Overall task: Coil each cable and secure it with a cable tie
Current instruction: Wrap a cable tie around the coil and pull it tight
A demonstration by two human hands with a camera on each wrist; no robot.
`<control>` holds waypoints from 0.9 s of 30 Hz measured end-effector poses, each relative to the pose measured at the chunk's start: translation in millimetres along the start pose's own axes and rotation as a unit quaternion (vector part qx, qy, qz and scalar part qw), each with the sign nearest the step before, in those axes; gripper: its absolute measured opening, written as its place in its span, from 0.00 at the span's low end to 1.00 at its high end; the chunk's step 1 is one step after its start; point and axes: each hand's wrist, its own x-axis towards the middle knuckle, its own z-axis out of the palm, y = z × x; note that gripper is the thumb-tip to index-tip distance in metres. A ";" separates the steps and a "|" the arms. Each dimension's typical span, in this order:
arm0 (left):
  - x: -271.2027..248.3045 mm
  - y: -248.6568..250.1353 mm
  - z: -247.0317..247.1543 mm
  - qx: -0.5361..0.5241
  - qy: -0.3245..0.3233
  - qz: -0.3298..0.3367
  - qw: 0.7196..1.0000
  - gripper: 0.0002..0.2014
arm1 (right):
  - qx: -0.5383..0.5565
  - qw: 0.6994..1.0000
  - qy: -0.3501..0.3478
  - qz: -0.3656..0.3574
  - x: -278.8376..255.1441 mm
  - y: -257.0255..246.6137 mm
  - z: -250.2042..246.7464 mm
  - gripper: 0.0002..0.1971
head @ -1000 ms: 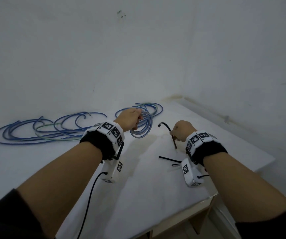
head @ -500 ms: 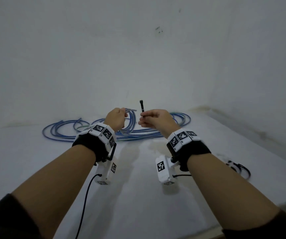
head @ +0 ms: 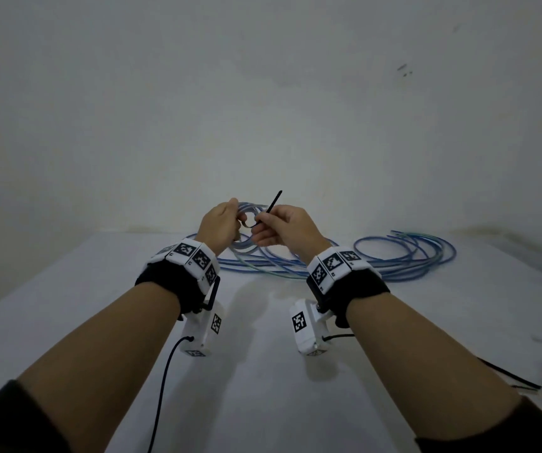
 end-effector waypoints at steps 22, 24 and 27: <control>-7.8 -5.2 -56.9 0.041 -0.047 -0.042 0.997 0.18 | -0.036 0.998 0.018 -0.054 30.6 6.1 57.1 0.12; -7.6 -5.8 -58.5 0.054 -0.026 -0.034 0.998 0.16 | -0.025 0.998 0.026 -0.047 34.6 3.8 61.0 0.10; -6.9 -5.4 -62.5 0.071 -0.001 -0.022 0.997 0.09 | -0.005 0.999 0.015 -0.042 36.7 -1.1 65.8 0.06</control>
